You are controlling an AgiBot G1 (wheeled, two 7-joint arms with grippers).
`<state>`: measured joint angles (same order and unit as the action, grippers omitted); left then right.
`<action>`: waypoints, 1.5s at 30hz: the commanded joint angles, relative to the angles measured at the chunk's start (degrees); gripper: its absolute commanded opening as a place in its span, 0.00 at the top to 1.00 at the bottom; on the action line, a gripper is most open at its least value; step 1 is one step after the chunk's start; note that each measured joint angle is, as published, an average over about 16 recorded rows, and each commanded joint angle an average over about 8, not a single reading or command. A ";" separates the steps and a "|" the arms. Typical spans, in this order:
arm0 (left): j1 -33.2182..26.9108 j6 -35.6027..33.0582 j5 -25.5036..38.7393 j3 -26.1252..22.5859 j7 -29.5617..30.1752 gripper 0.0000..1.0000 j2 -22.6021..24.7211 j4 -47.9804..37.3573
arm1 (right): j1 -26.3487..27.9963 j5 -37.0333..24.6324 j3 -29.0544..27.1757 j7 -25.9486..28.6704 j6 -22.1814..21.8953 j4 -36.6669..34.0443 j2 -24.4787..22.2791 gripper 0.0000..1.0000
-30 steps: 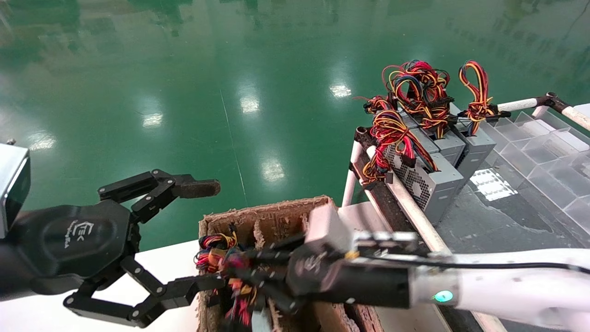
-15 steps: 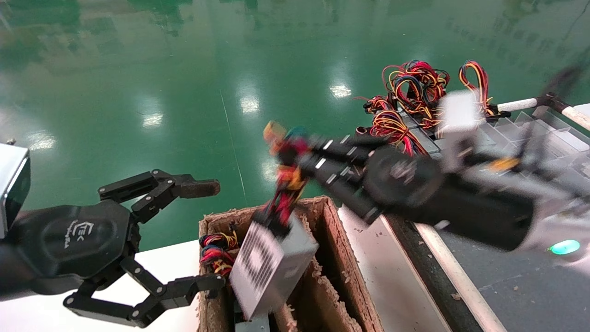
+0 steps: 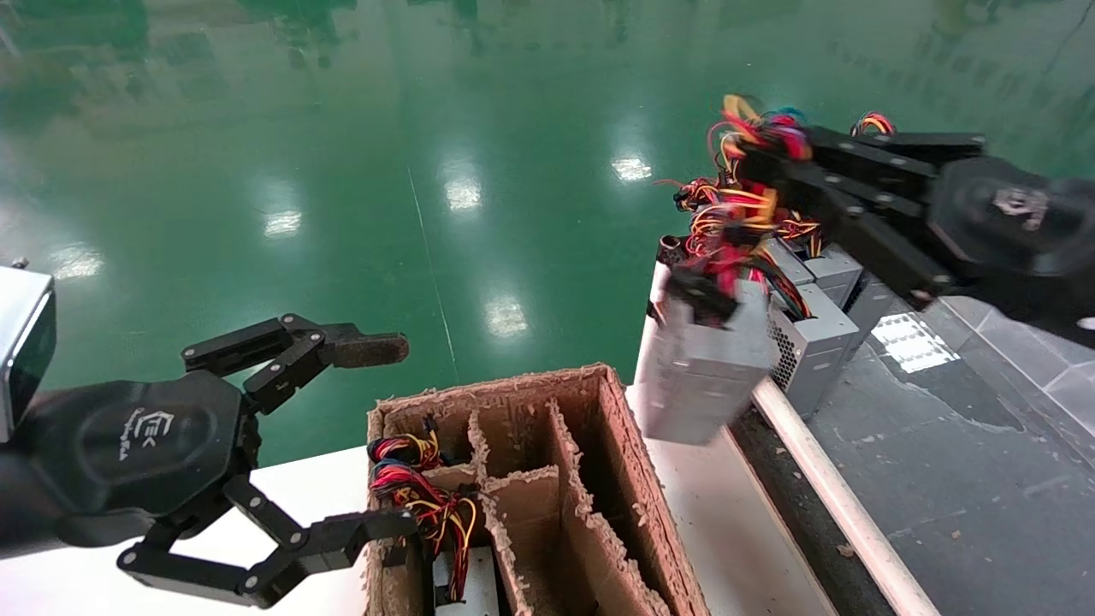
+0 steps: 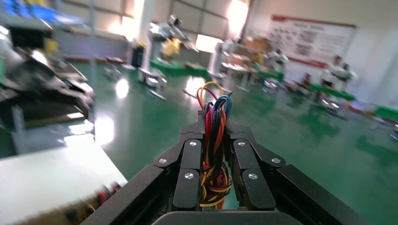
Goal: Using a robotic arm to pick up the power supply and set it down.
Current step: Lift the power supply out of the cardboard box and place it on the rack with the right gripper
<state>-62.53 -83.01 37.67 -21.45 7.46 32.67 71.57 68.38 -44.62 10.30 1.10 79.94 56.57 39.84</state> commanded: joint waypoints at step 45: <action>0.00 0.00 -0.01 -0.01 0.00 0.00 0.00 0.00 | -9.91 -6.74 -4.95 -10.22 -7.17 -8.85 -16.96 1.00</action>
<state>-62.53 -83.00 37.67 -21.46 7.46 32.66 71.57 59.31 -51.58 5.56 -8.96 72.81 47.60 23.33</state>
